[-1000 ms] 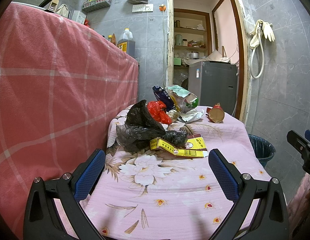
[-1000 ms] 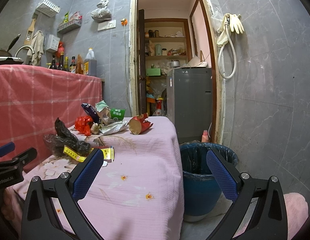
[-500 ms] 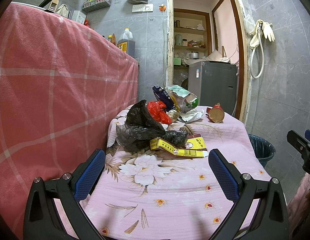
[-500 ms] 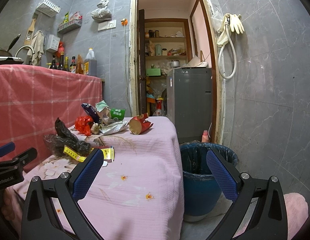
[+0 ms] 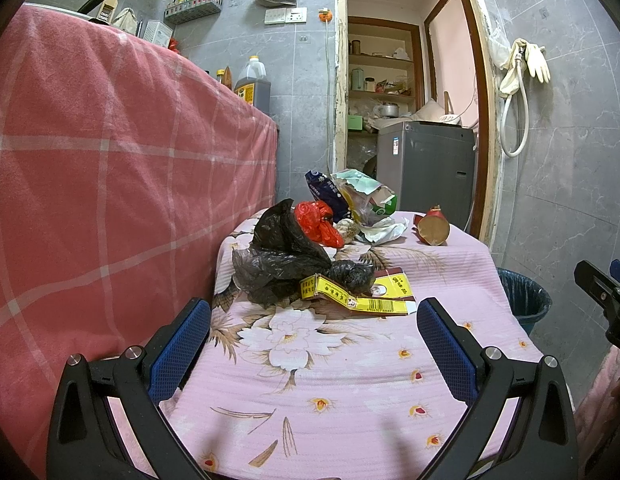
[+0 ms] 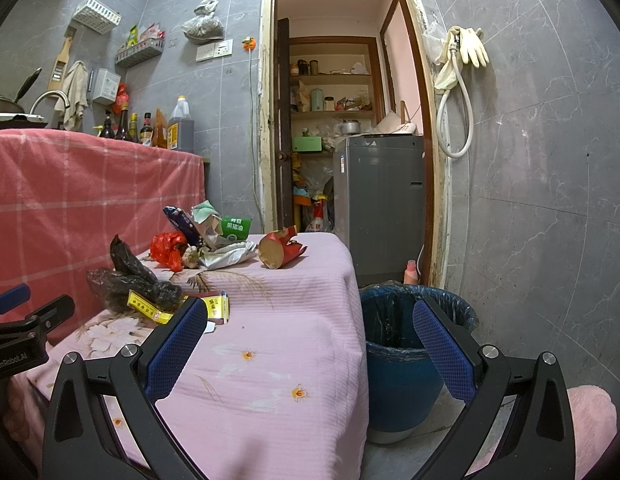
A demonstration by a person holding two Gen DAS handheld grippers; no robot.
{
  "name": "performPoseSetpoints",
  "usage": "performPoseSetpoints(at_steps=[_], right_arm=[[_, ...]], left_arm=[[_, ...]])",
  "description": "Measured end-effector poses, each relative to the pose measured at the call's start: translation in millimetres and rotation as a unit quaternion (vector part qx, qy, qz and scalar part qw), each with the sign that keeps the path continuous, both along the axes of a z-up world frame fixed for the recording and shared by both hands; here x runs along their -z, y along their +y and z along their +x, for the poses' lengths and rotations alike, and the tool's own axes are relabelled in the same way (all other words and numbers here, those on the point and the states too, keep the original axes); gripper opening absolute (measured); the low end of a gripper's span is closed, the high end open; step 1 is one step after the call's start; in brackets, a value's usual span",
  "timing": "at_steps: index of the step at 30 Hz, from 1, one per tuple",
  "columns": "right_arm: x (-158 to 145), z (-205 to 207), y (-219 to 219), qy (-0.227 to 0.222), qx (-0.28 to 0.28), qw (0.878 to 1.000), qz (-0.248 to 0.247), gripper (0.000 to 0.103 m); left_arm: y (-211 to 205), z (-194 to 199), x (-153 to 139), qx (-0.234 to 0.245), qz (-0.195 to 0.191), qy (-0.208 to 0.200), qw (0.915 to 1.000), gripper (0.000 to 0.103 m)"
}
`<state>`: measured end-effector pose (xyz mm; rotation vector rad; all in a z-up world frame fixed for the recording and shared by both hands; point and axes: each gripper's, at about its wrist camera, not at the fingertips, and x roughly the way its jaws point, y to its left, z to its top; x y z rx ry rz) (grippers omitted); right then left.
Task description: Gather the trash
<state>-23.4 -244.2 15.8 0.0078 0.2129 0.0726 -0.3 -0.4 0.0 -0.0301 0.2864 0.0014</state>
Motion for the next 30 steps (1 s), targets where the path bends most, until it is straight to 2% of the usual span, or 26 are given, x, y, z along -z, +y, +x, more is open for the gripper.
performPoseSetpoints(at_steps=[7,11,17,24,30], right_arm=[[1,1,1,0.007,-0.007,1.0,-0.001,0.103],[-2,10,5,0.008,-0.023,1.0,-0.009,0.103],[-11,24,0,0.014,-0.031,0.999,-0.012,0.103],[-18,52,-10,0.035,-0.047,0.998,-0.009,0.103],[-13,77,-1,0.07,-0.076,0.995,0.001,0.101]], left_arm=[[-6,1,-1,-0.003,-0.001,0.007,1.0,0.101],[-6,16,-6,-0.012,0.006,0.013,0.9998,0.101],[-4,40,-13,0.001,0.009,0.031,0.9995,0.101],[7,68,-13,-0.015,0.023,0.056,0.998,0.101],[32,84,-10,-0.039,0.015,0.072,0.9965,0.1]])
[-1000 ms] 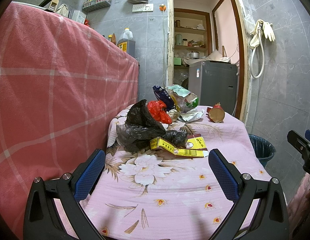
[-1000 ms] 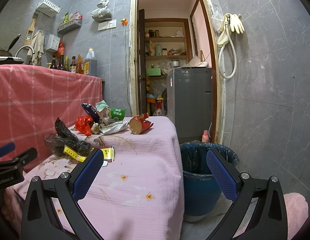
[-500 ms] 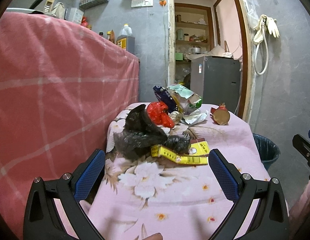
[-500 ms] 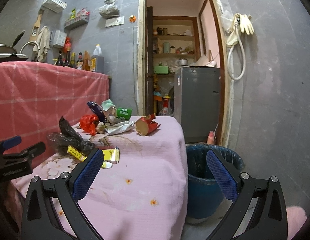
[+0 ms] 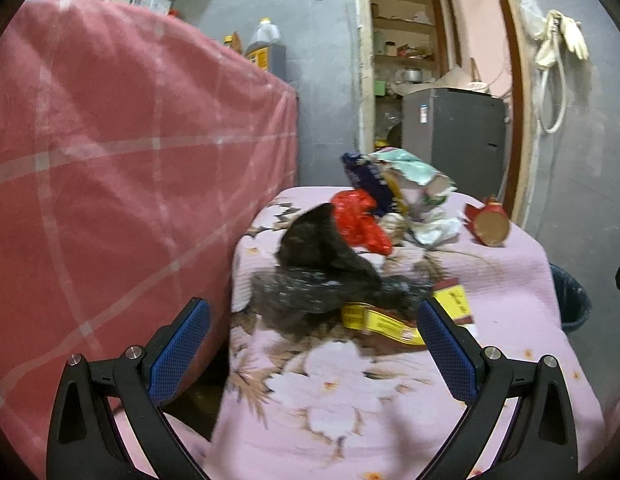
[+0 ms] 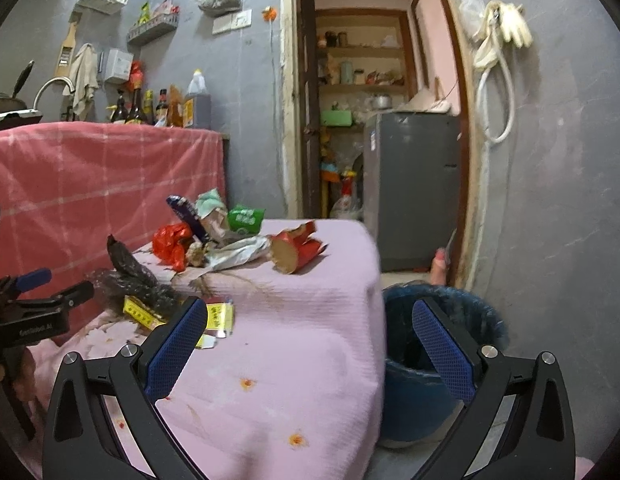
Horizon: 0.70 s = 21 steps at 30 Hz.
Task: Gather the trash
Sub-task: 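Grasp the black plastic bag with the left tool while the right tool approaches the yellow box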
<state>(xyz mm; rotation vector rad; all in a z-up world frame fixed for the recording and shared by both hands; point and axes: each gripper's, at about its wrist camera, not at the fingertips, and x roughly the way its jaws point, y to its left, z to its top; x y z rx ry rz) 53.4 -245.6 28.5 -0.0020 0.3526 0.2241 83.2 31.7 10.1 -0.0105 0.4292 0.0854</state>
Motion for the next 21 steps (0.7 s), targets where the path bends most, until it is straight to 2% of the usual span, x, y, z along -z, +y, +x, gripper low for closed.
performPoseSetpoints(at_steps=[2,4,6,10,14,17,21], right_arm=[[3,9,6,0.018,-0.012,1.0,0.006,0.095],[7,18,15,0.038,-0.026,0.999,0.006,0.08],[11,27,24,0.057,-0.041,0.997,0.005,0.072],[21,39,43,0.09,-0.066,0.994,0.004,0.056],[33,55,55,0.137,-0.084,0.987,0.018,0.052],[40,66,66,0.164,-0.086,0.983,0.012,0.05],[46,72,80,0.178,-0.096,0.979,-0.008,0.049]], left_arm=[[8,5,-1,-0.007,-0.002,0.001,1.0,0.099],[15,10,-2,-0.012,-0.006,0.003,0.9999,0.095],[23,18,-4,-0.016,-0.011,0.007,0.9998,0.094],[37,36,-1,-0.012,-0.035,0.03,0.9989,0.081],[49,50,7,-0.002,-0.069,0.058,0.996,0.073],[53,56,9,0.009,-0.078,0.071,0.9944,0.065],[56,69,14,0.034,-0.098,0.095,0.99,0.034]])
